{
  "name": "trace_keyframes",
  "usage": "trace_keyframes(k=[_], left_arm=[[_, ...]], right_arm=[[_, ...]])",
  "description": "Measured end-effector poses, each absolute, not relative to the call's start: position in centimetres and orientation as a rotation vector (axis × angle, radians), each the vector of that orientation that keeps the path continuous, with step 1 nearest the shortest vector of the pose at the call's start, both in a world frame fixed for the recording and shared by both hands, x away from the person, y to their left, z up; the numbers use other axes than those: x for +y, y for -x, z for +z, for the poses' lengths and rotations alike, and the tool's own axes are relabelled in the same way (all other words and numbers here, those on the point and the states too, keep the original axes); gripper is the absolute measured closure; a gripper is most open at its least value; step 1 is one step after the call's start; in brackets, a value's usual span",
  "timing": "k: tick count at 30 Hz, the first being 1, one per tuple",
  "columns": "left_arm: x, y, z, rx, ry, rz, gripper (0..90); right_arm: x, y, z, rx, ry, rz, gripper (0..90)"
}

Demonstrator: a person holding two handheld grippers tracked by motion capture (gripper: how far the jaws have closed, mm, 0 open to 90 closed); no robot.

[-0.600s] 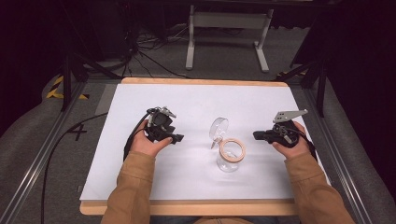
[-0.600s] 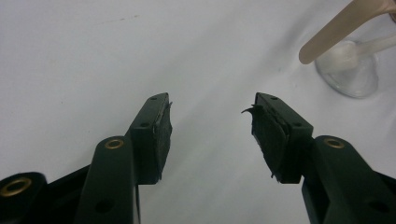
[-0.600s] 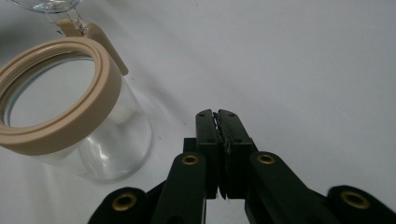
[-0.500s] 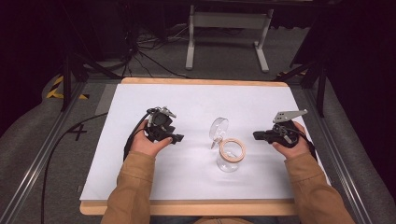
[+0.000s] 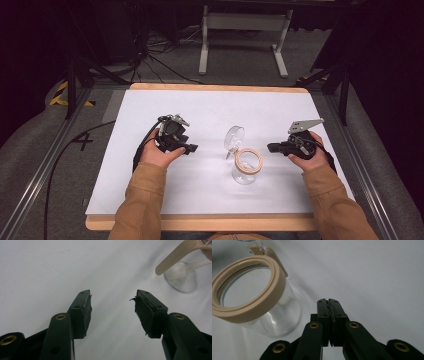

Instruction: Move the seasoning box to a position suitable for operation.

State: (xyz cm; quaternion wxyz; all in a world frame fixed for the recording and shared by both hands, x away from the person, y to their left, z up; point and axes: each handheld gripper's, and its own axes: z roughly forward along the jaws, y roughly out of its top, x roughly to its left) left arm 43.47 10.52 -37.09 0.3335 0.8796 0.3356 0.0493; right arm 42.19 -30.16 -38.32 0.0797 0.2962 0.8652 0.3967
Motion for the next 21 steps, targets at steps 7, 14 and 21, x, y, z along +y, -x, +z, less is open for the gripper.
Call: trace_keyframes(k=[7, 14, 21], left_arm=[[10.4, -43.3, -36.9, 0.87, -2.297, 0.127, 47.4], [10.4, -43.3, -36.8, 0.865, -2.295, 0.132, 47.2], [10.3, -43.3, -36.9, 0.865, -2.296, 0.132, 47.3]], right_arm=[[-28.4, -41.8, -38.9, 2.68, -0.815, 1.161, 88.8], [-26.6, -41.4, -39.8, 2.757, -0.758, 1.075, 89.1], [-26.6, -41.5, -40.0, 2.759, -0.768, 1.072, 89.3]])
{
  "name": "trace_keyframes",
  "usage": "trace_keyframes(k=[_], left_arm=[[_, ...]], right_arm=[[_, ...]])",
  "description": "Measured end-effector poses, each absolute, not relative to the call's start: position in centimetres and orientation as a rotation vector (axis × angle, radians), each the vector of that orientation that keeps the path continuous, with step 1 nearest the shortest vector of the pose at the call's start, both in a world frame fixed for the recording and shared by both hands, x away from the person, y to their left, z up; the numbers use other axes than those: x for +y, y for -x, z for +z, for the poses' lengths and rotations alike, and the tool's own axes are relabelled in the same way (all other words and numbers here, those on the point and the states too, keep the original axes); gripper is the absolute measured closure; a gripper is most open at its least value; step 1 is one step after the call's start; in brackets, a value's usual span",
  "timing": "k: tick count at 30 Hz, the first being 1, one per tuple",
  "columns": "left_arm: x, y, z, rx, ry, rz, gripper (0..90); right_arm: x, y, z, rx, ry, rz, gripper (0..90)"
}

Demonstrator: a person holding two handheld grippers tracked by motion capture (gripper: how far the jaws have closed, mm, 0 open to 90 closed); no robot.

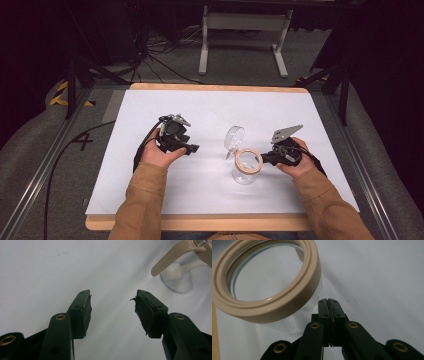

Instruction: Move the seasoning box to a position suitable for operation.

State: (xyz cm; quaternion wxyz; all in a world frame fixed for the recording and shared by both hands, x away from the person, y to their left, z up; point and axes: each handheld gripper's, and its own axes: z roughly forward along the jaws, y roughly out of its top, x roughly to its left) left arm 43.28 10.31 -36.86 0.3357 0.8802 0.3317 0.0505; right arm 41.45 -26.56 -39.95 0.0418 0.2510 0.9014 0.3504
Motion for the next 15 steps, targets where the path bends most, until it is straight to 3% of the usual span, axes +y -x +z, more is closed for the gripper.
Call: trace_keyframes(k=[15], left_arm=[[9.87, -43.57, -36.78, 0.847, -2.303, 0.126, 47.1]], right_arm=[[-26.65, -40.92, -40.07, 2.826, -0.768, 1.05, 89.6]])
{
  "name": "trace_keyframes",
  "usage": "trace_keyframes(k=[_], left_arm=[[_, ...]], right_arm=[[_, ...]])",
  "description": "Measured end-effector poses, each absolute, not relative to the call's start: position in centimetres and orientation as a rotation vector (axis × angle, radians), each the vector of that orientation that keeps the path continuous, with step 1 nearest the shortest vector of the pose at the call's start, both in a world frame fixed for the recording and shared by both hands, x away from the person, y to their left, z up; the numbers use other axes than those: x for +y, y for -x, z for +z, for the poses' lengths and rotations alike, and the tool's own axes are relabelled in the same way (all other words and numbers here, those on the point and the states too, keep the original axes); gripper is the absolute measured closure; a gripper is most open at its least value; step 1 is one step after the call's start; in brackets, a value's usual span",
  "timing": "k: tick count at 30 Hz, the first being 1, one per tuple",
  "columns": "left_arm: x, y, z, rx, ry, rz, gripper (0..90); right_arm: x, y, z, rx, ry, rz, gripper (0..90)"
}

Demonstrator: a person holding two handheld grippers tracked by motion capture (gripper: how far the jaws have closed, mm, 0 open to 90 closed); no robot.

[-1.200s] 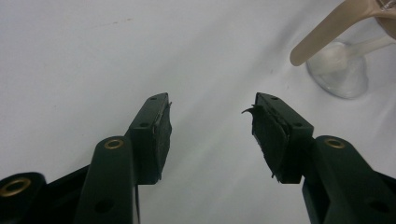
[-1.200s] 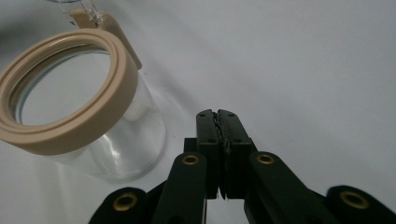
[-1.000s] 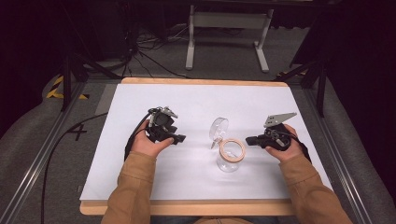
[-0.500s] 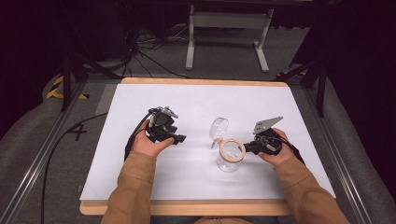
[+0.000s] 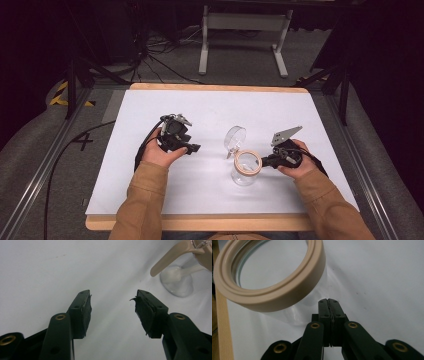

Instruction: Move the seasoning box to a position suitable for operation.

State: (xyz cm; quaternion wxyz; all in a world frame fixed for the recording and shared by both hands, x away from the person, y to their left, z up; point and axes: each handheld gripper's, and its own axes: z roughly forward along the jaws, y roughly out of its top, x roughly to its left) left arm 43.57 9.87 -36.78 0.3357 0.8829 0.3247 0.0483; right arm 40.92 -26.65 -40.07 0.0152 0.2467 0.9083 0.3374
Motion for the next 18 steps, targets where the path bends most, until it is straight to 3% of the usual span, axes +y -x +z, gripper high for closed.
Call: trace_keyframes(k=[18], left_arm=[[9.0, -44.0, -36.6, 0.816, -2.305, 0.119, 47.1]], right_arm=[[-25.1, -39.1, -40.2, 2.945, -0.635, 1.011, 89.7]])
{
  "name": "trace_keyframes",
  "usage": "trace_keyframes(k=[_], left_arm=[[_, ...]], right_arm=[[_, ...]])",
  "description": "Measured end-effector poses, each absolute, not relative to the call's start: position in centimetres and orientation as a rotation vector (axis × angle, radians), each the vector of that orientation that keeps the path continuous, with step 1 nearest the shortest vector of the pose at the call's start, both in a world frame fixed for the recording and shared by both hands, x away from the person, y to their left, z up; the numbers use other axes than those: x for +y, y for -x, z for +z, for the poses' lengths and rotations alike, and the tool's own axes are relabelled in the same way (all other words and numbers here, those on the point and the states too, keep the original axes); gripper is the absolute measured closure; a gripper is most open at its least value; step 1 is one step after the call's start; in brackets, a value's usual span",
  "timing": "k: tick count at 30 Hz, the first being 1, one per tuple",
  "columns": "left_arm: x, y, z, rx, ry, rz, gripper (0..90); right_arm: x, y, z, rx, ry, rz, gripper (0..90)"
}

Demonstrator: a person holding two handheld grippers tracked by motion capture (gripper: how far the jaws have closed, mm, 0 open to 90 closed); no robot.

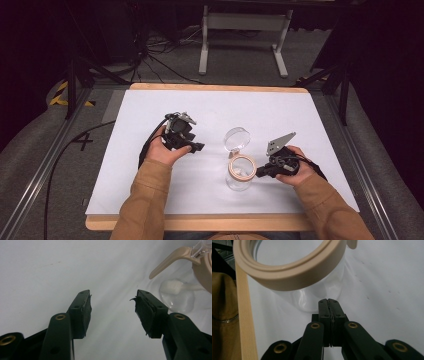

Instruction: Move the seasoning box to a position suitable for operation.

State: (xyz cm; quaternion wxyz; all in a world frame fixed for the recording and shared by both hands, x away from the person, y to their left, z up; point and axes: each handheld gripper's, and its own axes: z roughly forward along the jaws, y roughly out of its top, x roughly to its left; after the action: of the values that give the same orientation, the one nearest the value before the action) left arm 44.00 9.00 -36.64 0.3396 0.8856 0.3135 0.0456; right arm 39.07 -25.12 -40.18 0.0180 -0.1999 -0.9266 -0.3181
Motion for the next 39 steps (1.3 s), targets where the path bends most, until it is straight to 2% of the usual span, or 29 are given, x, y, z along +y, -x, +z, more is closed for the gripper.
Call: trace_keyframes(k=[13, 26, 31, 39], left_arm=[[9.1, -44.0, -36.7, 0.817, -2.297, 0.114, 47.1], [9.0, -44.0, -36.7, 0.82, -2.292, 0.116, 47.7], [9.1, -44.0, -36.4, 0.798, -2.275, 0.121, 52.1], [8.4, -43.6, -35.9, 0.77, -2.242, 0.133, 65.6]], right_arm=[[-23.1, -38.0, -40.4, -2.866, 0.493, -0.972, 89.6], [-23.0, -38.0, -40.4, -2.87, 0.497, -0.989, 89.6], [-23.9, -37.9, -39.2, -2.873, 0.526, -1.044, 89.7], [-24.9, -37.4, -36.9, -2.873, 0.585, -1.176, 89.7]])
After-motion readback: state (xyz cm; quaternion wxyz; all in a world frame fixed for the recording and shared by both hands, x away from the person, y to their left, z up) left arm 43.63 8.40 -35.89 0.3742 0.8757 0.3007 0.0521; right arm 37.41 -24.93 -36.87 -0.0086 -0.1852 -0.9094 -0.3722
